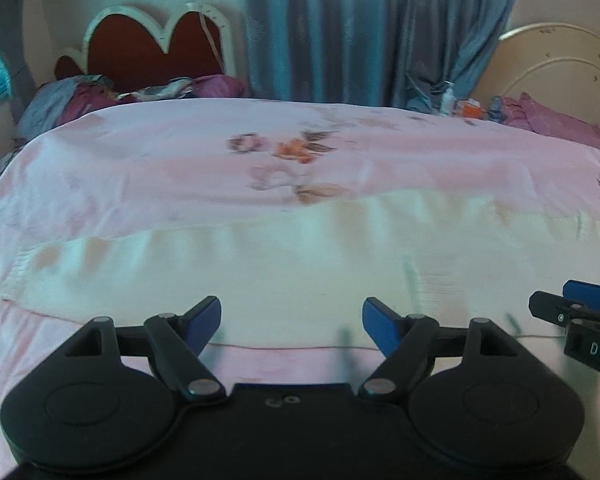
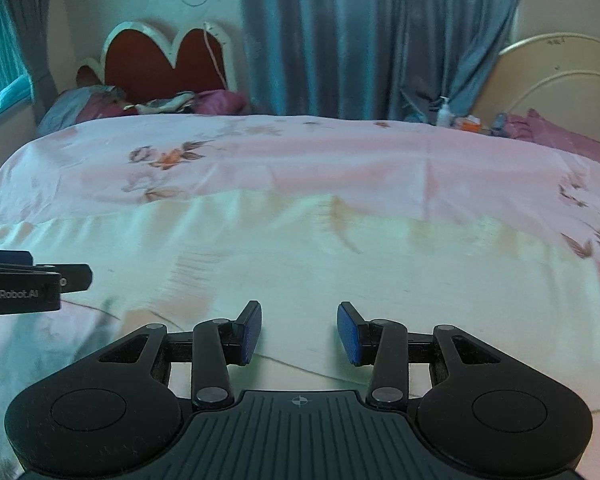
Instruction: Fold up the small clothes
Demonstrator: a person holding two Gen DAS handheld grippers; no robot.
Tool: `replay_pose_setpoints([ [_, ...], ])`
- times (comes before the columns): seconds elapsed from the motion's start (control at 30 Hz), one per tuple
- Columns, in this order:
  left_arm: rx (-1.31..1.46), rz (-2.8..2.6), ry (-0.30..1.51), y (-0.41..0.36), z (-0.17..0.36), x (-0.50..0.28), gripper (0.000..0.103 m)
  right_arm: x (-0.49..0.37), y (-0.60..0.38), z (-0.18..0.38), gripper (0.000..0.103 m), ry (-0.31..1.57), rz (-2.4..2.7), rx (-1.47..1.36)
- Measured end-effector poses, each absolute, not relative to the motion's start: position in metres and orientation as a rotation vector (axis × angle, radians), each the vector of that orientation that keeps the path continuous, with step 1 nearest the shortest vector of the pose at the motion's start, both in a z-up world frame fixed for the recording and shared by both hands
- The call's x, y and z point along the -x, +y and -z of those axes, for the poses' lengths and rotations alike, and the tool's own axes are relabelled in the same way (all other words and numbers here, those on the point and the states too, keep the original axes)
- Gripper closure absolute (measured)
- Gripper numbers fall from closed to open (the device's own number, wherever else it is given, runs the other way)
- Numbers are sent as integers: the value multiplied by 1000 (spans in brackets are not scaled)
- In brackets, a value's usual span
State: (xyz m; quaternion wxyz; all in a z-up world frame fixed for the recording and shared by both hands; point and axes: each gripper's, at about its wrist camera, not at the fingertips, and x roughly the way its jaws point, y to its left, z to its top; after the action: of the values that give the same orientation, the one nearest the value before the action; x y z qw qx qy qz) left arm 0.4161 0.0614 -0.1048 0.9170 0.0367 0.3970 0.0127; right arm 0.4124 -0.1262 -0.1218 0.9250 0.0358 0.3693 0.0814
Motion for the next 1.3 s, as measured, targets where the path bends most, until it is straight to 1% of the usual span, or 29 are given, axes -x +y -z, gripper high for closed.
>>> replay_pose_setpoints([
  [0.23, -48, -102, 836, 114, 110, -422, 26, -434, -94, 125, 61, 759, -174, -69],
  [0.4, -15, -155, 854, 153, 118, -424, 25, -445, -89, 125, 61, 753, -144, -70],
  [0.67, 115, -275, 894, 226, 131, -420, 25, -454, -85, 150, 61, 826, -116, -70],
  [0.77, 170, -308, 903, 248, 134, -416, 25, -452, -83, 152, 61, 820, -113, -42],
  [0.83, 215, -326, 901, 262, 136, -413, 24, -450, -86, 147, 61, 794, -111, -77],
  [0.97, 304, -311, 881, 281, 139, -414, 23, -452, -81, 153, 61, 814, -111, -76],
  [1.0, 328, -302, 870, 284, 139, -415, 21, -451, -80, 154, 61, 805, -109, -65],
  [1.17, 483, -286, 804, 300, 142, -423, 19, -450, -80, 151, 61, 804, -115, -78],
  [1.27, 564, -284, 759, 308, 145, -431, 21, -451, -80, 151, 61, 802, -115, -82],
  [1.3, 577, -287, 744, 309, 145, -433, 25, -451, -80, 152, 61, 802, -113, -80],
])
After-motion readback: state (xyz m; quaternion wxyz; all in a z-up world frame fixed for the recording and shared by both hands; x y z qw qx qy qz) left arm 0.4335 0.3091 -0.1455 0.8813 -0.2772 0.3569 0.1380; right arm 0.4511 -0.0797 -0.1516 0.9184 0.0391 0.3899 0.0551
